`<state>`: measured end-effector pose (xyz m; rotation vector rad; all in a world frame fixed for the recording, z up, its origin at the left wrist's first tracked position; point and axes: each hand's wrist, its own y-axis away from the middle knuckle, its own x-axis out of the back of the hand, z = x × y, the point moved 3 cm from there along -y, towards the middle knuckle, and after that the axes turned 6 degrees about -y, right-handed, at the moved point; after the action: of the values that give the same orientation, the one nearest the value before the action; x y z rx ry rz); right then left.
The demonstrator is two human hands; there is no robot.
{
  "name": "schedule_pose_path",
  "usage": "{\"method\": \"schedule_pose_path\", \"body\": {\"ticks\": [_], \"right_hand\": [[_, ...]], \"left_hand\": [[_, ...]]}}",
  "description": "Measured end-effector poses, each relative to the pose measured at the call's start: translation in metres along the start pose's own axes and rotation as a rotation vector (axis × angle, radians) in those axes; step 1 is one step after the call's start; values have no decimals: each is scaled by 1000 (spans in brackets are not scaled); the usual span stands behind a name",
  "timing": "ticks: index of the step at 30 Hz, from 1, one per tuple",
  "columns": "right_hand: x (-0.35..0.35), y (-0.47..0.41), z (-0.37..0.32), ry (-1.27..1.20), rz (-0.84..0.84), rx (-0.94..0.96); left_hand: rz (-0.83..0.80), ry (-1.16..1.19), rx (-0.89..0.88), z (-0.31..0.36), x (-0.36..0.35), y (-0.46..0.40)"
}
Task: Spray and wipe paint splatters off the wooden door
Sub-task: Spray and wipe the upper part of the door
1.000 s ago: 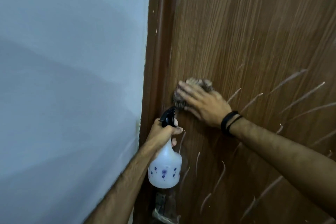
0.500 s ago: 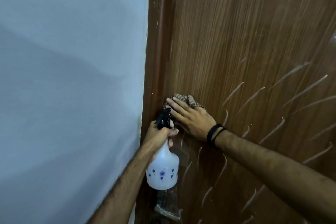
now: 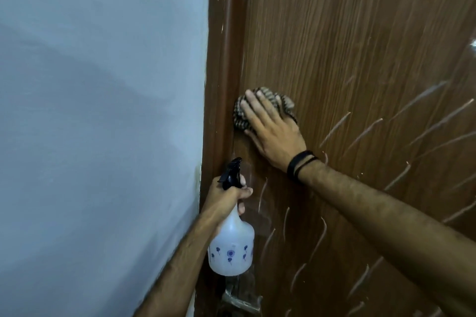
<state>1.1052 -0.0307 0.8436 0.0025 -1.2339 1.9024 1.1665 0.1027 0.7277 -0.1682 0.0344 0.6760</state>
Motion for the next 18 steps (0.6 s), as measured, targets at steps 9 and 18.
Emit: {"method": "schedule_pose_path", "body": {"ticks": [9, 18], "right_hand": [[35, 38, 24, -156, 95, -179], [108, 116, 107, -123, 585, -611]], "left_hand": [[-132, -8, -90, 11, -32, 5], [-319, -111, -163, 32, -111, 6]]}}
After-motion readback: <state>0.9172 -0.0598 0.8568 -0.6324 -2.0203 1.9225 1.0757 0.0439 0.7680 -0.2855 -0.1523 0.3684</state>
